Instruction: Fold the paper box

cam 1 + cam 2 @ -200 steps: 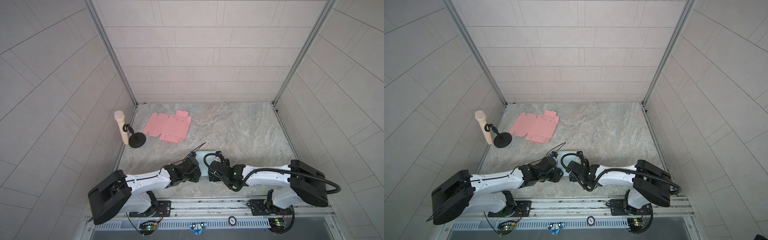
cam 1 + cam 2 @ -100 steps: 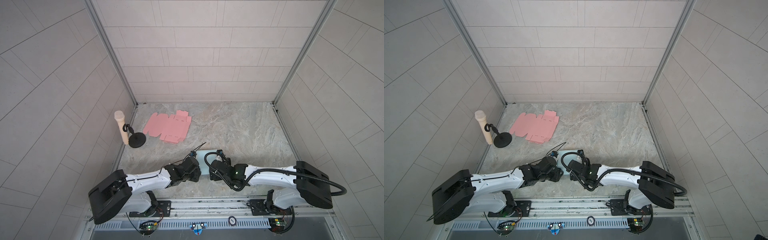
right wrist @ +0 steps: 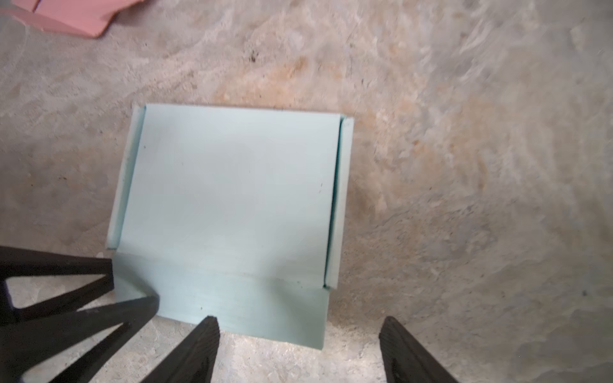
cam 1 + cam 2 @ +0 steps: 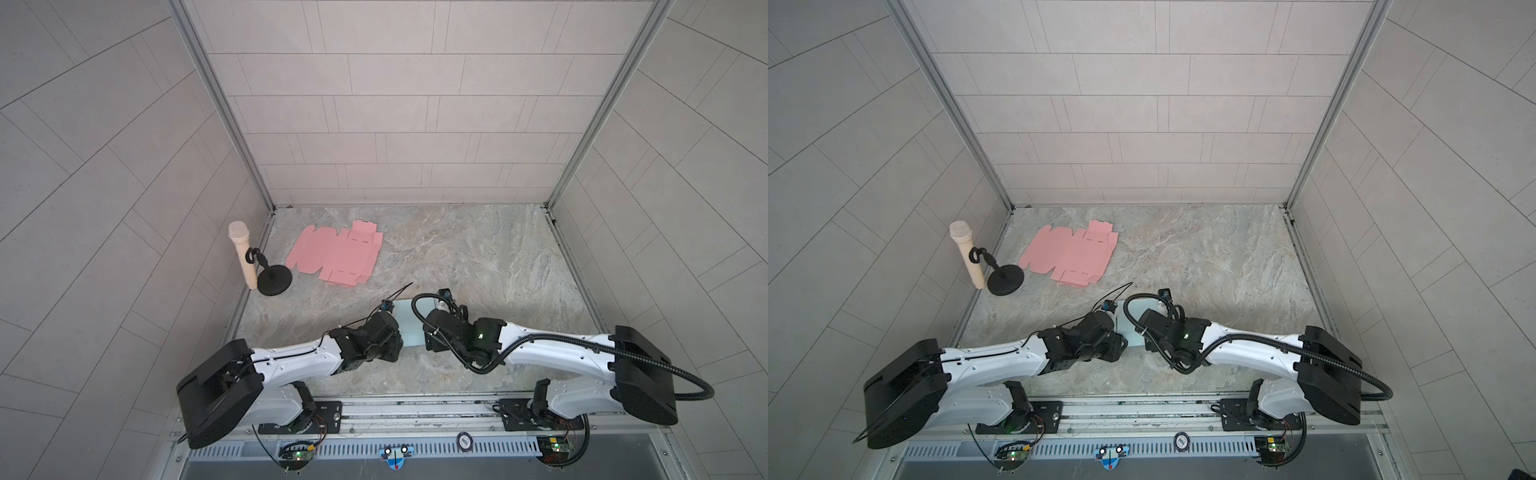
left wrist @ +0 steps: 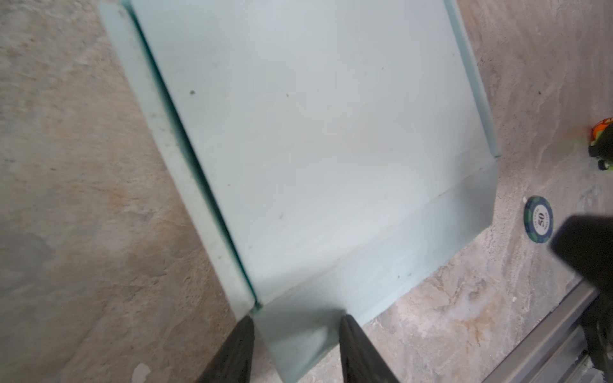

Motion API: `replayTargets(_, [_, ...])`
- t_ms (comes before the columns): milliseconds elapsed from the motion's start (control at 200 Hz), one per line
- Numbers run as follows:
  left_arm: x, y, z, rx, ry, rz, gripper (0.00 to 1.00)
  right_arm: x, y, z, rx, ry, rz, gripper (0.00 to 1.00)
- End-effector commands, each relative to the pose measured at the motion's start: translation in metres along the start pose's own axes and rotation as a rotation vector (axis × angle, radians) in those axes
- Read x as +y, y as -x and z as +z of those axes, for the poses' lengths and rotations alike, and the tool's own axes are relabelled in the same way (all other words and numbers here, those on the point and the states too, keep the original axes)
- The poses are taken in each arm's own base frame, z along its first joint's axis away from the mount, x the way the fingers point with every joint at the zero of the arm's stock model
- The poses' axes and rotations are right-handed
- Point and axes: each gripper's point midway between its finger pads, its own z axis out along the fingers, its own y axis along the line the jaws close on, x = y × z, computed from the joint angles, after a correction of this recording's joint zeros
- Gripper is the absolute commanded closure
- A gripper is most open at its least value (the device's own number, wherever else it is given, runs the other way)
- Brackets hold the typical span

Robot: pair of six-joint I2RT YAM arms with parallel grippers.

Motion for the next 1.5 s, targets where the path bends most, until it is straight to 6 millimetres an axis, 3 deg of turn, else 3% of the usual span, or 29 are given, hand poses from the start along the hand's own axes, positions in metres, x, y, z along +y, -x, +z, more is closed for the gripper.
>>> replayTargets(0, [0.001,0.009,-0.002,-0.025,0.018,0.006,0.54,-0.013,0.022,-0.005,-0.021,-0.043,-0.048,0.22])
replayTargets(245, [0.003,0.011,0.000,-0.025,0.031,0.006,0.55,-0.002,0.056,0.024,0.028,-0.040,-0.101,0.22])
replayTargets(536, [0.006,0.011,0.002,-0.027,0.047,0.005,0.54,0.026,0.072,0.067,0.079,-0.009,-0.133,0.23])
replayTargets(756, [0.006,0.016,0.003,-0.040,0.052,0.002,0.54,0.030,0.056,0.090,0.143,0.003,-0.141,0.24])
replayTargets(1292, [0.020,0.032,0.019,-0.046,0.110,0.005,0.54,0.040,0.009,0.108,0.277,0.134,-0.119,0.27])
replayTargets(1497, [0.027,0.039,0.026,-0.062,0.170,0.019,0.48,0.044,-0.003,0.111,0.317,0.163,-0.114,0.29])
